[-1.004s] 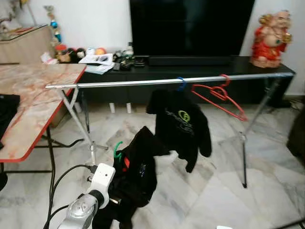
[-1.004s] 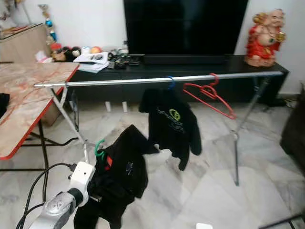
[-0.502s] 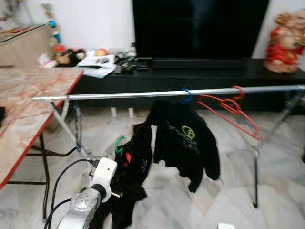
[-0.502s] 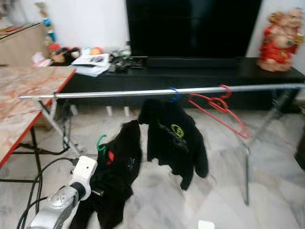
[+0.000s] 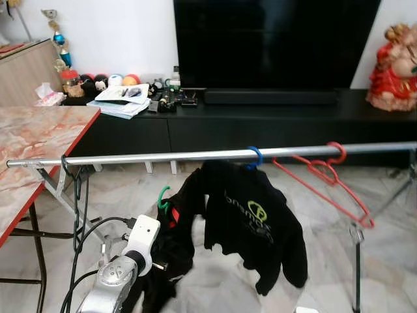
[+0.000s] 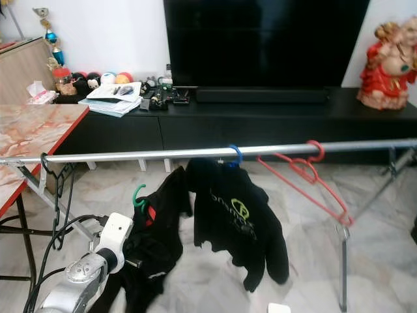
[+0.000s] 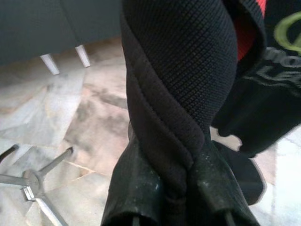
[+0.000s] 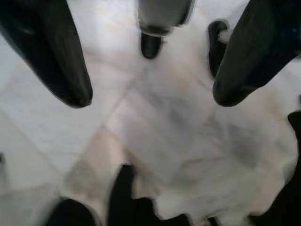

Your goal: Hang hanger

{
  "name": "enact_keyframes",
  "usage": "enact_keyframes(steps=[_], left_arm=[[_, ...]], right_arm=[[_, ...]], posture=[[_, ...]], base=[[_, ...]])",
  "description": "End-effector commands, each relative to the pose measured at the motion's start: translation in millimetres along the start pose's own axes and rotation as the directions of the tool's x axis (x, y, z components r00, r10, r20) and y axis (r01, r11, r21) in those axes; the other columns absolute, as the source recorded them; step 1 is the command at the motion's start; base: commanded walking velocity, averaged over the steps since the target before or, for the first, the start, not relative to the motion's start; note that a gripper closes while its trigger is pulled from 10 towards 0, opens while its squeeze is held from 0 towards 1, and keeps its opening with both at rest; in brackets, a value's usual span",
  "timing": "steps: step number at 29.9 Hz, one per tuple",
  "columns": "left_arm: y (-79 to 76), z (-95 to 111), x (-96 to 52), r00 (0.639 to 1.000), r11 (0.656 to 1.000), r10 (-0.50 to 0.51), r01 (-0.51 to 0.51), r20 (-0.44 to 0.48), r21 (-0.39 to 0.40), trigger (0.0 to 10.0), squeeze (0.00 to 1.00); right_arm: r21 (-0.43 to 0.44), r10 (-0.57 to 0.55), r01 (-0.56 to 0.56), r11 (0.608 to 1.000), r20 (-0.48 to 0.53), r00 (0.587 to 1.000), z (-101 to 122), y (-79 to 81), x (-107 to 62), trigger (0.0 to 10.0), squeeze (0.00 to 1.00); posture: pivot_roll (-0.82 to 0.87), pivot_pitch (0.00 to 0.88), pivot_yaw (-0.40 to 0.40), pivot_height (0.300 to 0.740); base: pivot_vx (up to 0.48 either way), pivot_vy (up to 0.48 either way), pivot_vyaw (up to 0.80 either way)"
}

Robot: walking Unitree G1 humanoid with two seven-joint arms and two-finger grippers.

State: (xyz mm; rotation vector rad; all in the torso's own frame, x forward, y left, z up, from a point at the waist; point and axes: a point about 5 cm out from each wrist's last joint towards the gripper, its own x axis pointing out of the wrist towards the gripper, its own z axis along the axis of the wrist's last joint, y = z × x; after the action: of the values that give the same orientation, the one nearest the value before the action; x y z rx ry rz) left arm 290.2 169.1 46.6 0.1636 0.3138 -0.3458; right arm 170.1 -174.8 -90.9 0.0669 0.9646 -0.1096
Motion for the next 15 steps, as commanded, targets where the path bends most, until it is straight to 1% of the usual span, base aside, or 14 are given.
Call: enact_keyframes(steps=[1, 3, 4, 5, 8, 11, 12, 15], left_arm=[[6.3, 7.4, -2.4, 0.999, 0.998, -0.021, 0.02, 0.027, 0.053, 10.0, 0.0], [2.7, 5.7, -6.3, 0.996, 0.989, -0.091, 0.09, 0.009, 0.118, 10.0, 0.0], [2.7, 5.7, -6.3, 0.996, 0.989, -0.091, 0.09, 0.009, 0.118, 10.0, 0.0], [0.8, 5.4, -8.5, 0.992, 0.981, -0.127, 0.127, -0.004, 0.15, 10.0, 0.0], [0.8, 6.7, -9.7, 0.989, 0.969, -0.147, 0.146, -0.013, 0.197, 10.0, 0.0], [2.0, 10.1, -9.6, 0.99, 0.97, -0.144, 0.141, 0.004, 0.199, 10.0, 0.0], [3.6, 16.2, -9.1, 0.989, 0.971, -0.145, 0.137, 0.026, 0.197, 10.0, 0.0], [4.5, 24.1, -7.4, 0.988, 0.969, -0.152, 0.14, 0.04, 0.205, 10.0, 0.0]], right_arm=[[0.009, 0.018, -0.018, 1.0, -0.001, 1.0, 0.0, 5.6, 0.2, 10.0, 0.0], [0.009, 0.019, -0.019, 1.0, 0.0, 1.0, 0.2, 5.6, 0.2, 10.0, 0.0], [0.009, 0.019, -0.019, 1.0, 0.0, 1.0, 0.2, 5.6, 0.2, 10.0, 0.0], [0.007, 0.019, -0.019, 1.0, -0.001, 1.0, 0.3, 5.4, 0.2, 10.0, 0.0], [0.007, 0.022, -0.022, 1.0, 0.0, 1.0, 0.6, 5.5, 0.3, 10.0, 0.0], [0.006, 0.023, -0.023, 1.0, 0.001, 1.0, 0.7, 5.9, 0.3, 10.0, 0.0], [0.005, 0.025, -0.025, 1.0, 0.001, 1.0, 0.9, 6.5, 0.4, 10.0, 0.0], [0.004, 0.027, -0.027, 1.0, 0.001, 1.0, 1.3, 7.0, 0.5, 10.0, 0.0]], posture=[[0.1, 0.018, 0.036, 0.74], [0.11, 0.018, 0.035, 0.74], [0.11, 0.018, 0.035, 0.74], [0.11, 0.018, 0.034, 0.74], [0.11, 0.019, 0.033, 0.74], [0.11, 0.019, 0.032, 0.74], [0.11, 0.019, 0.032, 0.74], [0.11, 0.02, 0.031, 0.74]], base=[[0.0, 0.0, 0.0], [0.0, 0.0, 0.0], [0.0, 0.0, 0.0], [0.0, 0.0, 0.0], [0.0, 0.0, 0.0], [0.0, 0.0, 0.0], [0.0, 0.0, 0.0], [0.0, 0.0, 0.0]])
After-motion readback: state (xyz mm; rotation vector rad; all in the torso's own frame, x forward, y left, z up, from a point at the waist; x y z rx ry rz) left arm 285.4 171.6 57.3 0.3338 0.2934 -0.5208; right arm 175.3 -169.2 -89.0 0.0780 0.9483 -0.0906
